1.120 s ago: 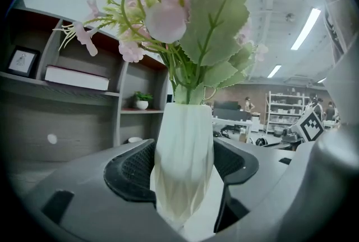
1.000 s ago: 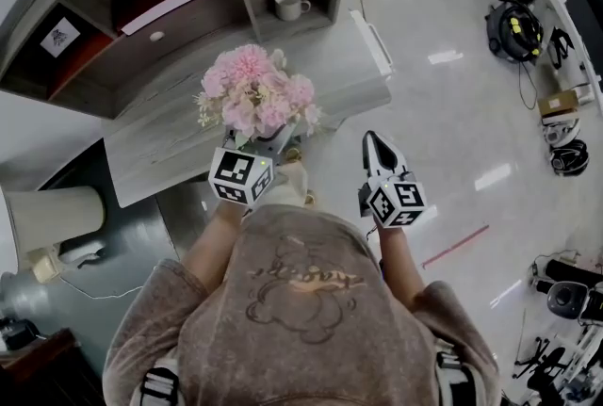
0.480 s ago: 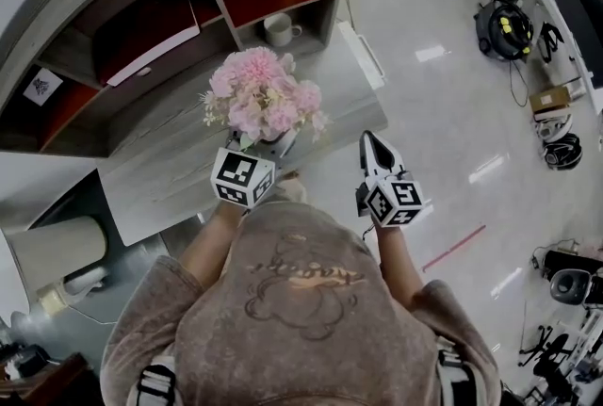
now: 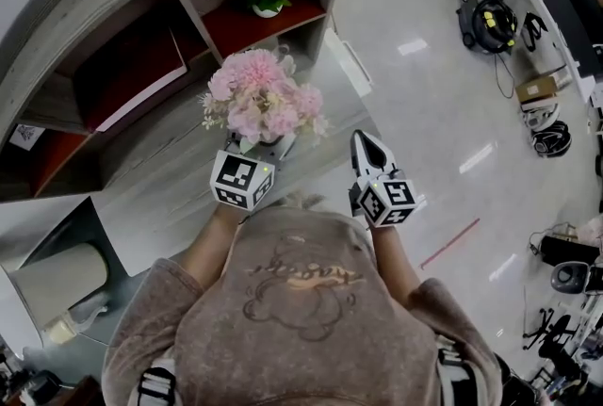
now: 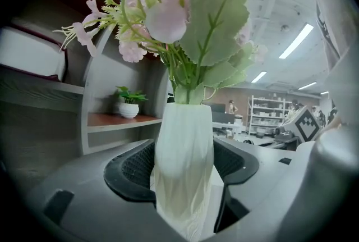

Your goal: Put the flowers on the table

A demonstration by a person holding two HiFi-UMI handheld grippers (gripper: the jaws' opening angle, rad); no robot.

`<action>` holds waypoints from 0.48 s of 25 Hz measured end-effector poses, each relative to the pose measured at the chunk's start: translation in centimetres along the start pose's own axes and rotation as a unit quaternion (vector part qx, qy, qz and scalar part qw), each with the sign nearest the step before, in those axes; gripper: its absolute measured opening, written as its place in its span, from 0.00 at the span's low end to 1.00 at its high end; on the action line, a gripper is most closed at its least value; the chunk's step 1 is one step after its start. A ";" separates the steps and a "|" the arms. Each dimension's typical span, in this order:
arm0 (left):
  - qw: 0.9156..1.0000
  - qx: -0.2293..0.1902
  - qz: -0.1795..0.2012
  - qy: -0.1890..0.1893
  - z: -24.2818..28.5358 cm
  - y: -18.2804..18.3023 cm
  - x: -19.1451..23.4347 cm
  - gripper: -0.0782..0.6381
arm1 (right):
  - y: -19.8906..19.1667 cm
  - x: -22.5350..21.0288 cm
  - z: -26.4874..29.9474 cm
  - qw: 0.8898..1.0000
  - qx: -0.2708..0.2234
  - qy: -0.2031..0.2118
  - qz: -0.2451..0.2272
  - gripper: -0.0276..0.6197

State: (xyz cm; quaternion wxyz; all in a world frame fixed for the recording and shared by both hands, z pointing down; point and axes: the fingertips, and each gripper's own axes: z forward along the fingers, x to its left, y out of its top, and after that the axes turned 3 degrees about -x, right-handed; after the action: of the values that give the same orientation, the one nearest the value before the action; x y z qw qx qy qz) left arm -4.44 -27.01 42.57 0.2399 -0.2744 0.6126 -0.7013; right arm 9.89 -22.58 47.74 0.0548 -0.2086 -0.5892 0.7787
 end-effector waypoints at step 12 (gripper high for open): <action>1.000 -0.008 -0.001 0.030 3.8 -0.5 -0.2 0.57 | 1.7 -3.7 1.6 1.000 0.009 0.028 -0.005 0.04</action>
State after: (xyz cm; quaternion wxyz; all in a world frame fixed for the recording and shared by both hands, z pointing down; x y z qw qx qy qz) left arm -1.75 -29.54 43.45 0.2187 -0.2559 0.6247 -0.7046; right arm 12.91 -25.71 47.42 0.0772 -0.2272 -0.5812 0.7775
